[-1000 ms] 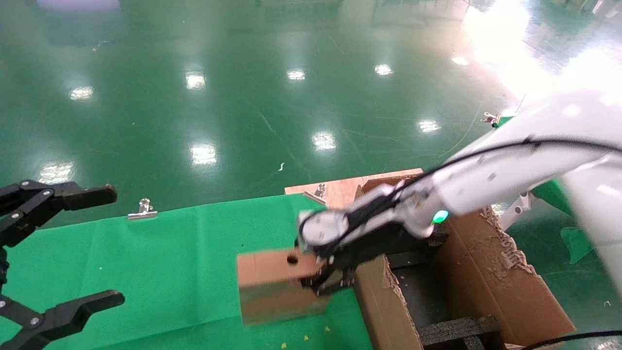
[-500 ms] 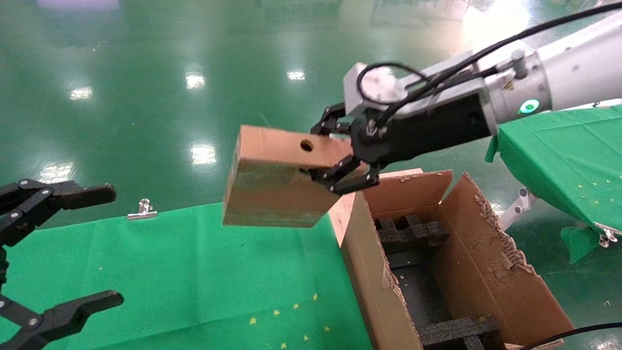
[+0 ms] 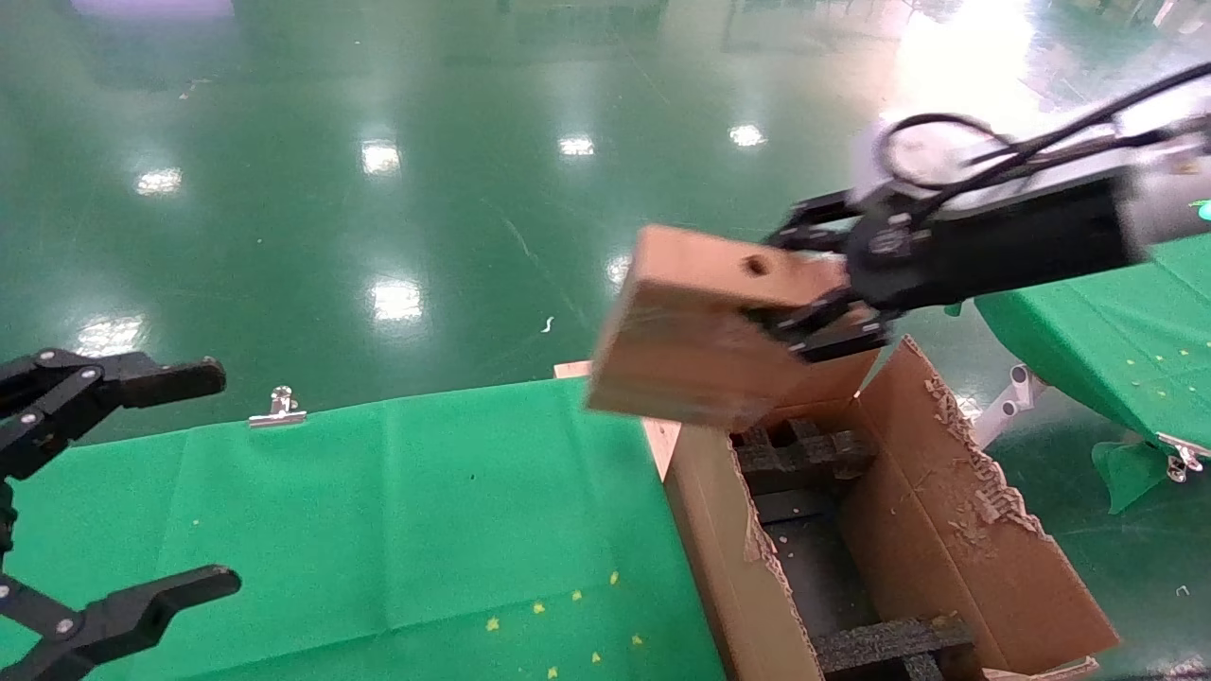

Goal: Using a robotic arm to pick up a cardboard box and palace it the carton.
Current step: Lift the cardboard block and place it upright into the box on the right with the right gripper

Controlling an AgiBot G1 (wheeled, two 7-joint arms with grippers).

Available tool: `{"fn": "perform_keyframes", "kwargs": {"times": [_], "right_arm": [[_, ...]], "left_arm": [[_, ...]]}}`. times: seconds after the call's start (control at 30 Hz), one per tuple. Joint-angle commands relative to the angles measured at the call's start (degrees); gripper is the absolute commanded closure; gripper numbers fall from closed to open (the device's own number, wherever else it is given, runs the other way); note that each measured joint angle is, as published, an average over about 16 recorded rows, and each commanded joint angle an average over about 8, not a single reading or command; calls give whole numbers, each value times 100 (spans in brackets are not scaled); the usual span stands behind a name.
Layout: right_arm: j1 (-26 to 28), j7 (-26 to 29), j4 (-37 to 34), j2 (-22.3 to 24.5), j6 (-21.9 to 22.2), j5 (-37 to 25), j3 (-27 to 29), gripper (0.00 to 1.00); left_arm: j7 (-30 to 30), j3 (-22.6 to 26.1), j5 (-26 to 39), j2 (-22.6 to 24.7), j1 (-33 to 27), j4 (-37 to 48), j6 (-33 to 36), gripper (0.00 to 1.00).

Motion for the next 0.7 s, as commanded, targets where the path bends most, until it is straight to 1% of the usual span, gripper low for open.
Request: {"fn": "perform_keyframes", "kwargs": {"times": [0.03, 0.2, 0.33, 0.53, 0.7], "right_arm": [[151, -76, -166, 198, 5, 14, -165, 100], [437, -305, -707, 550, 39, -231, -504, 100], [512, -496, -1215, 721, 68, -416, -727, 100], [473, -680, -1849, 834, 88, -554, -958, 100], [469, -718, -2056, 848, 86, -572, -1035, 100]], "left_arm": [[0, 0, 0, 0, 0, 0, 0, 0], [0, 0, 0, 0, 0, 0, 0, 0], [0, 1, 0, 0, 0, 0, 0, 0], [1, 1, -1, -1, 0, 1, -1, 0], [1, 0, -1, -1, 2, 2, -3, 0]]}}
